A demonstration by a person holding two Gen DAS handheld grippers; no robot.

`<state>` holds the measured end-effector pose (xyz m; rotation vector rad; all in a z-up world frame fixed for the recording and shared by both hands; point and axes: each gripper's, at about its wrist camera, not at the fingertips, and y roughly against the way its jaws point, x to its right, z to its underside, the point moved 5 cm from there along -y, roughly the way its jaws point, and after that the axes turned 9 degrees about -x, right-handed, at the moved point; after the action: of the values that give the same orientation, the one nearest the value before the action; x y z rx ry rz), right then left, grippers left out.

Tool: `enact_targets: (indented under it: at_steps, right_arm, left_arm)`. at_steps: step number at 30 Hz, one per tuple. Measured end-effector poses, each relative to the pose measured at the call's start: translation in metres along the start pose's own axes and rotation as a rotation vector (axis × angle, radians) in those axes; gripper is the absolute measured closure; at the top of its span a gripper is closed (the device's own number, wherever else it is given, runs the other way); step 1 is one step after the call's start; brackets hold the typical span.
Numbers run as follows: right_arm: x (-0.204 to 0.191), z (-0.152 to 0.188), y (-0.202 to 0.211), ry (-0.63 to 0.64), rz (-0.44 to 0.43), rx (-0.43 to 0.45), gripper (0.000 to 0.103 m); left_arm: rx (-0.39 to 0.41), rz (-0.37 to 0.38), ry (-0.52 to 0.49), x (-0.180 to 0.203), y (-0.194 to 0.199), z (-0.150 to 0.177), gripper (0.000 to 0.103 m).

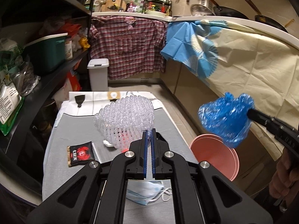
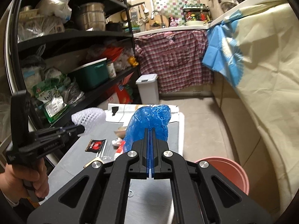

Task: Collect trash
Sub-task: 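Lift the blue bag with the right tool and carry it over the bin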

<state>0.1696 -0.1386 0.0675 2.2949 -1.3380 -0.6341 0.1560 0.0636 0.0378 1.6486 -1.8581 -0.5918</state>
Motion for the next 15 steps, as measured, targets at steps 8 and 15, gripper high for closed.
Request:
enact_targets:
  at_steps: [8,15]
  right_arm:
    - [0.034,0.018,0.015,-0.032,0.102,0.028,0.102]
    - [0.058,0.031,0.016,-0.062,0.172,0.026,0.102]
  left_arm:
    - [0.023,0.063,-0.088,0.054,0.001,0.008,0.1]
    - [0.014,0.107,-0.141,0.088,-0.008,0.013,0.1]
